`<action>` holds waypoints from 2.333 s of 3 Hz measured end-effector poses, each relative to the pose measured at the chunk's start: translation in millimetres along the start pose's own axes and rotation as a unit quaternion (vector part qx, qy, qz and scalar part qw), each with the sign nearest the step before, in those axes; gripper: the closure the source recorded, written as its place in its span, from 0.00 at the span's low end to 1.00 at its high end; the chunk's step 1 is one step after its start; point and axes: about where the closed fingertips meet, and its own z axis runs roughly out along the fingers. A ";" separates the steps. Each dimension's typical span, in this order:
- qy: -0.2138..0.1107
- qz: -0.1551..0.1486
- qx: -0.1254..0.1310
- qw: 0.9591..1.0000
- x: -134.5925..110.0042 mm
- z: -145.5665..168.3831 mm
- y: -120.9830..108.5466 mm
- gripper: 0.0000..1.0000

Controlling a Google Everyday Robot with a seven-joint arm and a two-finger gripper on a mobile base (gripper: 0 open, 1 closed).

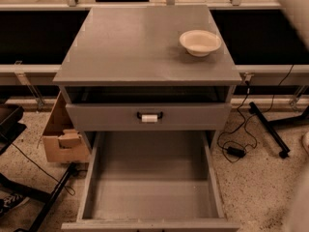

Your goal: Place green rice chip bag into middle drawer

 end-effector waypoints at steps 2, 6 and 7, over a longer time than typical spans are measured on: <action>0.092 0.111 -0.015 0.989 18.3 -169.5 53.6 1.00; 0.100 0.322 0.028 0.941 62.1 -294.0 243.9 1.00; 0.090 0.367 -0.031 0.925 83.1 -226.8 330.9 1.00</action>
Offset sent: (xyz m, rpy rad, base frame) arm -0.2861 -0.1055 -0.0792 0.1430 0.5055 -0.3214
